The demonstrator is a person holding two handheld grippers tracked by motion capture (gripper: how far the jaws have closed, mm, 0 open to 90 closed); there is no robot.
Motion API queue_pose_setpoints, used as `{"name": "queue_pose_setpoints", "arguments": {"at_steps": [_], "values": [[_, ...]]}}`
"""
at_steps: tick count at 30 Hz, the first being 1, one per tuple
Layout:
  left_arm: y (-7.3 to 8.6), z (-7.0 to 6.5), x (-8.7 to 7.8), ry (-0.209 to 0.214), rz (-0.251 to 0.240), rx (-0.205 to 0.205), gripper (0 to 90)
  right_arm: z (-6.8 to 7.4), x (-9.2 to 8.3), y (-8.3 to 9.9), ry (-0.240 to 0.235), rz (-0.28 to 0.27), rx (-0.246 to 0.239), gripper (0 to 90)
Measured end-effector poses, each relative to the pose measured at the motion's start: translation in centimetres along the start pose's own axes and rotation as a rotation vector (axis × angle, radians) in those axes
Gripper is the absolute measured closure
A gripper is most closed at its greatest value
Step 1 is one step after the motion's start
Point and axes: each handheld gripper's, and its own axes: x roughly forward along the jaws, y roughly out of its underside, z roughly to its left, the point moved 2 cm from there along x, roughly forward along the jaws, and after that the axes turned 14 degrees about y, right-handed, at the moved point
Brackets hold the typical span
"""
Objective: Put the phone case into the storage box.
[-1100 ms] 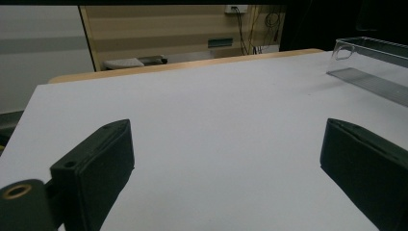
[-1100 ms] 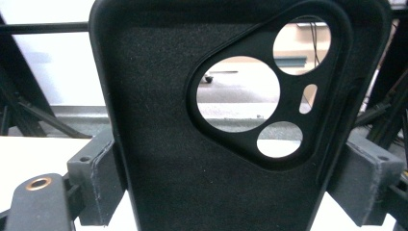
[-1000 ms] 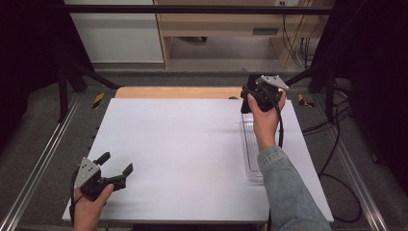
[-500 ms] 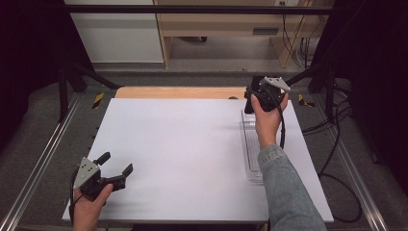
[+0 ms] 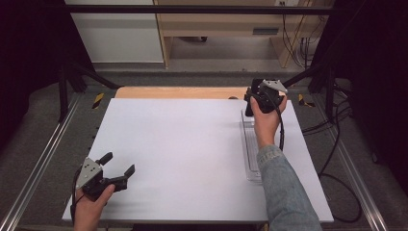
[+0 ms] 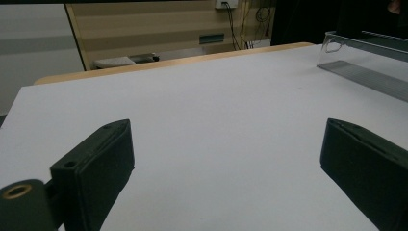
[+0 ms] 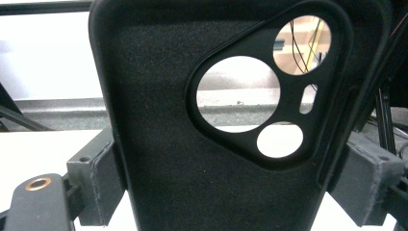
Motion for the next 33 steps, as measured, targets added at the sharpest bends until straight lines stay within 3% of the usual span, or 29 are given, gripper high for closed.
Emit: {"name": "queue_pose_setpoints", "arguments": {"at_steps": [8, 33], "values": [[0.1, -0.2, 0.2, 0.006, 0.011, 0.008, 5.1, 0.6, 0.4, 1.0, 0.007, 0.008, -0.041, 13.5], [0.1, -0.2, 0.4, 0.027, 0.025, 0.009, 5.1, 0.7, 1.5, 2.5, 0.009, 0.038, -0.062, 13.2]]}}
